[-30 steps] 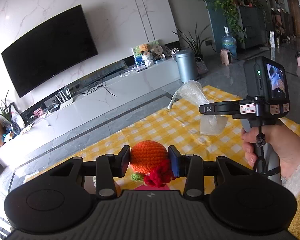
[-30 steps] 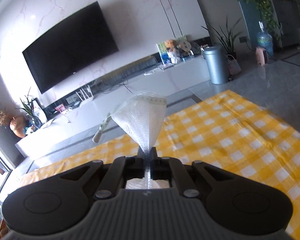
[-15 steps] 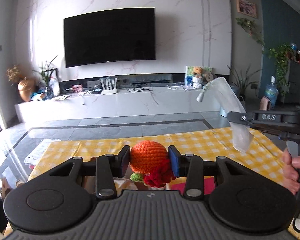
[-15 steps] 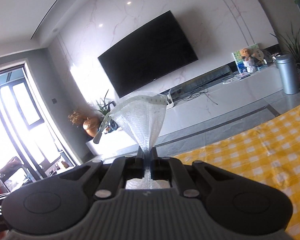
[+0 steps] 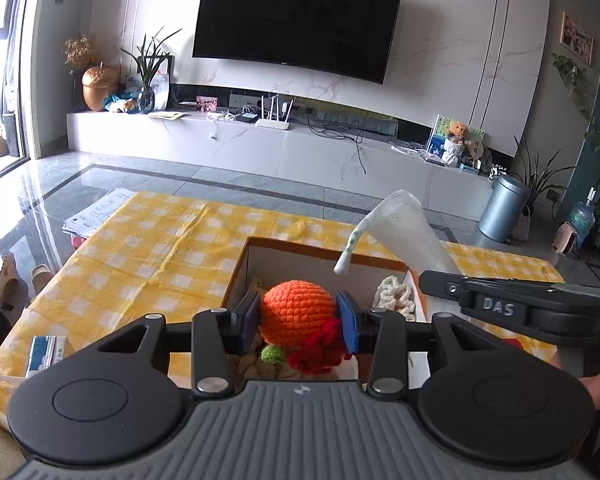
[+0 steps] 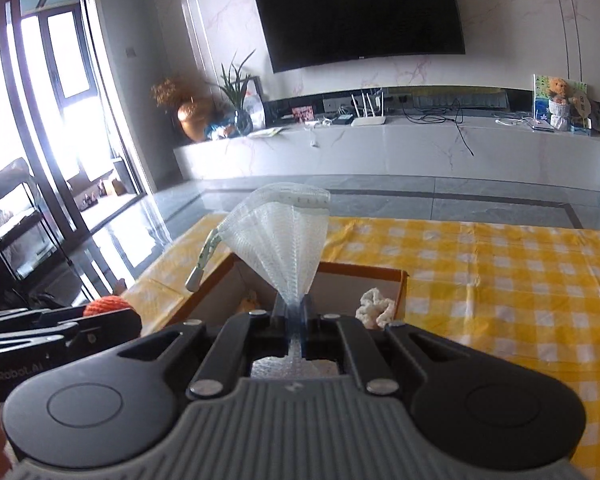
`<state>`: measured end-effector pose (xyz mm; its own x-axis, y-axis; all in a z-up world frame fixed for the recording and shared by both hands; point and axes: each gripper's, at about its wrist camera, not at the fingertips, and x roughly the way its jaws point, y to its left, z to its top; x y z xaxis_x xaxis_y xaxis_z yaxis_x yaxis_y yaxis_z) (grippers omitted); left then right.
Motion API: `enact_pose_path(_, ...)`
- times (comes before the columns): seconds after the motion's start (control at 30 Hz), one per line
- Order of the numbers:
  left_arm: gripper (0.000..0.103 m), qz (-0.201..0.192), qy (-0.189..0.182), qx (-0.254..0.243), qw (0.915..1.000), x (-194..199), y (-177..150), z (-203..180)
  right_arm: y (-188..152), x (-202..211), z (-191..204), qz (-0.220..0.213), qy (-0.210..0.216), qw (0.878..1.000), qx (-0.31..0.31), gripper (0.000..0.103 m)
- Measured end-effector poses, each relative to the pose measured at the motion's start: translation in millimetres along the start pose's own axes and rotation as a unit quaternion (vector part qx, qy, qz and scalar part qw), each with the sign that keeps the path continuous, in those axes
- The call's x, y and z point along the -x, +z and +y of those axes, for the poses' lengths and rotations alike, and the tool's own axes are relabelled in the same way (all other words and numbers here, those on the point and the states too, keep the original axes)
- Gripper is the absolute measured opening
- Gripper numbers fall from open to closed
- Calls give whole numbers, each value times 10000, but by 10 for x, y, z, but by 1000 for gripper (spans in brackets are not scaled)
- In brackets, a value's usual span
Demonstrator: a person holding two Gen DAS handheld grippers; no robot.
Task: Organize soft objects
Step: 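Carry the strawberry and mesh bag over the box with both grippers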
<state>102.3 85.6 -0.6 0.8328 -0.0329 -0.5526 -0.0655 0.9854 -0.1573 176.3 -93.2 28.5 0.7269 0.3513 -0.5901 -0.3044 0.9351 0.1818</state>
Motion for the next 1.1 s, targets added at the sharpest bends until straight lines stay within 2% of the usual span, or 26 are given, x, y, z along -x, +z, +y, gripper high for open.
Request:
enact_pose_path(0.1, 47, 188, -94, 165, 9996, -44, -90, 72, -63, -391, 204, 328, -602, 9950, 732, 3)
enact_pose_path(0.23, 47, 390, -188, 211, 9988, -103, -171, 99, -109, -840, 264, 726, -761, 9916, 748, 4)
enact_pose_path(0.33, 47, 454, -236, 186, 9985, -109, -213, 65, -144, -1065, 256, 1020, -778, 9902, 548, 10)
enact_pose_path(0.37, 47, 470, -256, 156, 9984, -121, -204, 60, -153, -1144, 251, 1126, -933, 9879, 518, 25)
enact_pose_path(0.4, 47, 495, -290, 115, 9983, -137, -204, 59, -161, -1219, 249, 1251, -1124, 9845, 491, 46)
enact_pose_path(0.43, 47, 544, -308, 89, 9980, -148, -219, 58, -162, -1219, 215, 1259, -1214, 9836, 431, 50)
enact_pose_path(0.5, 47, 641, -320, 63, 9974, -178, -238, 51, -149, -1127, 208, 1114, -1111, 9869, 350, 53)
enact_pose_path(0.53, 47, 671, -335, 29, 9972, -192, -247, 55, -139, -1063, 208, 1008, -1046, 9887, 358, 66)
enact_pose_path(0.57, 47, 695, -342, 10, 9970, -201, -256, 45, -109, -990, 232, 863, -981, 9906, 400, 83)
enact_pose_path(0.6, 47, 733, -355, -16, 9967, -217, -262, 32, -63, -912, 256, 727, -955, 9917, 468, 94)
enact_pose_path(0.7, 47, 1028, -632, -371, 9920, -317, -317, -59, 15, -578, 293, 361, -902, 9933, 632, 96)
enact_pose_path(0.77, 47, 1195, -889, -449, 9878, -382, -389, -137, 44, -350, 285, 166, -965, 9931, 652, 101)
enact_pose_path(0.9, 47, 1583, -1277, -493, 9778, -544, -530, -316, 80, -67, 159, -180, -1185, 9913, 549, 100)
enact_pose_path(1.0, 47, 1796, -1436, -585, 9714, -609, -610, -405, 62, 26, -5, -211, -1156, 9930, 147, 100)
enact_pose_path(1.1, 48, 1874, -1645, -1059, 9626, -590, -647, -502, -12, 21, -178, -71, -1028, 9943, -262, 100)
